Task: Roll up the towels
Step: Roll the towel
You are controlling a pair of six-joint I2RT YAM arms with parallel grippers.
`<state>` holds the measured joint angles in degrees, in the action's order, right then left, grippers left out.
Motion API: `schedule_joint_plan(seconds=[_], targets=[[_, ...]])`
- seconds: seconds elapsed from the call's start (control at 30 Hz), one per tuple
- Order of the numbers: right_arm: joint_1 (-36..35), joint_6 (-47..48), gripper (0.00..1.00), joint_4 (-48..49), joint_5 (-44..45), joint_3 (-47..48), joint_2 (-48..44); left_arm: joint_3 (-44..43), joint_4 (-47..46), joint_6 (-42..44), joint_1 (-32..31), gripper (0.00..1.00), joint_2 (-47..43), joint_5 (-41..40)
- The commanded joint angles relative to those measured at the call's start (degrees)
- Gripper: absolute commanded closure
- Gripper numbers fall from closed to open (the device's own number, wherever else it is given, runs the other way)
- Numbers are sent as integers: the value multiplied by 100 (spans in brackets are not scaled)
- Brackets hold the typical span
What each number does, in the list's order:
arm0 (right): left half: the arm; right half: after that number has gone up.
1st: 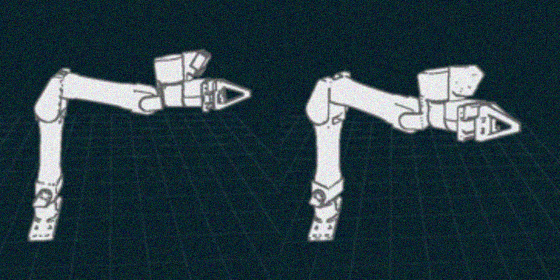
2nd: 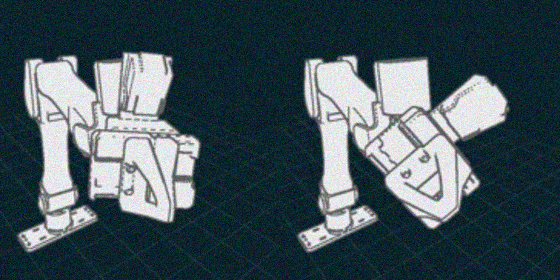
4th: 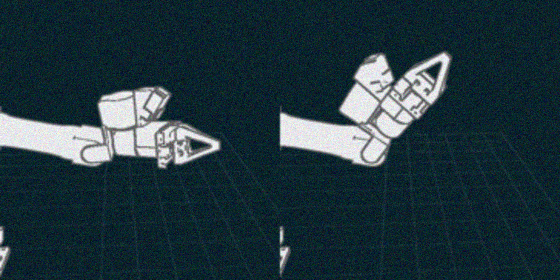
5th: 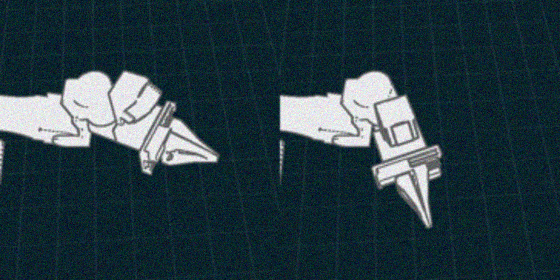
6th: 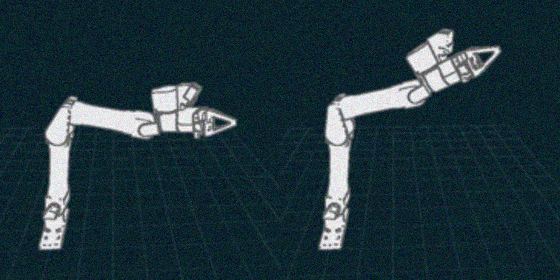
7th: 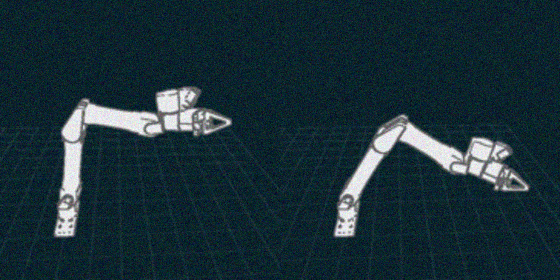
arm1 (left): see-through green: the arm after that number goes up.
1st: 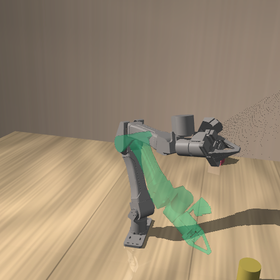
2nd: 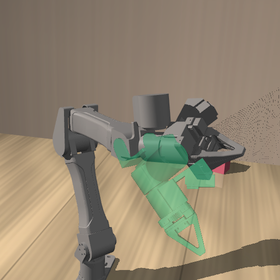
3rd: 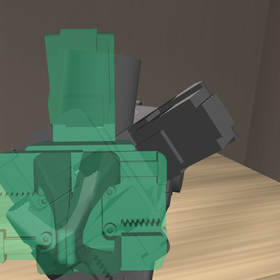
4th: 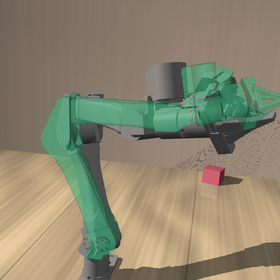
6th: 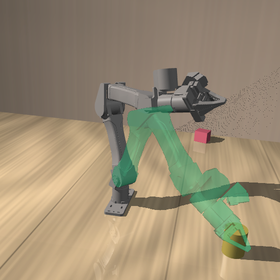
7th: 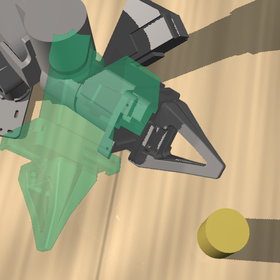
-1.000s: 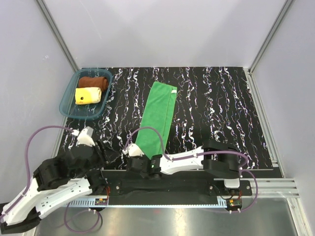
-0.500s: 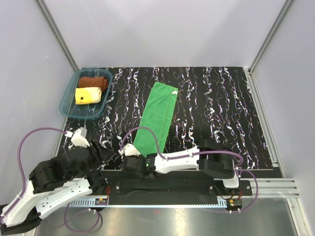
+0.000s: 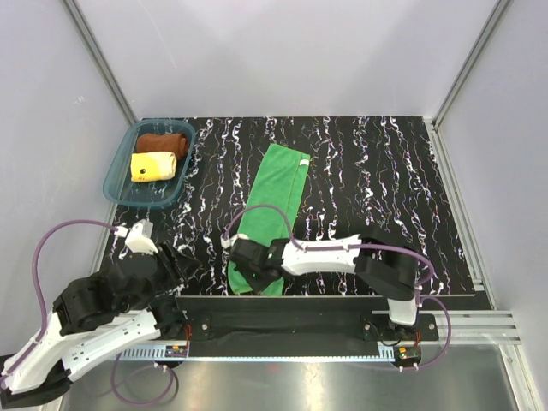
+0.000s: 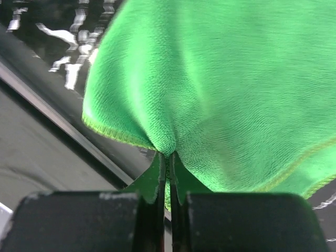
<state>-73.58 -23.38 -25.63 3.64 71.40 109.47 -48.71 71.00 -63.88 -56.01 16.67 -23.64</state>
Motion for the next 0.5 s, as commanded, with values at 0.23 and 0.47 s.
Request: schedule_joint_plan(seconds=[0.23,0.47], targets=[[986,553,100,-539,-1760,243,-435,168,-297,42,2,48,-76,-141],[1039,405,100,-1172,-2560,1034,-611,221,-359,86,2,48,-76,-115]])
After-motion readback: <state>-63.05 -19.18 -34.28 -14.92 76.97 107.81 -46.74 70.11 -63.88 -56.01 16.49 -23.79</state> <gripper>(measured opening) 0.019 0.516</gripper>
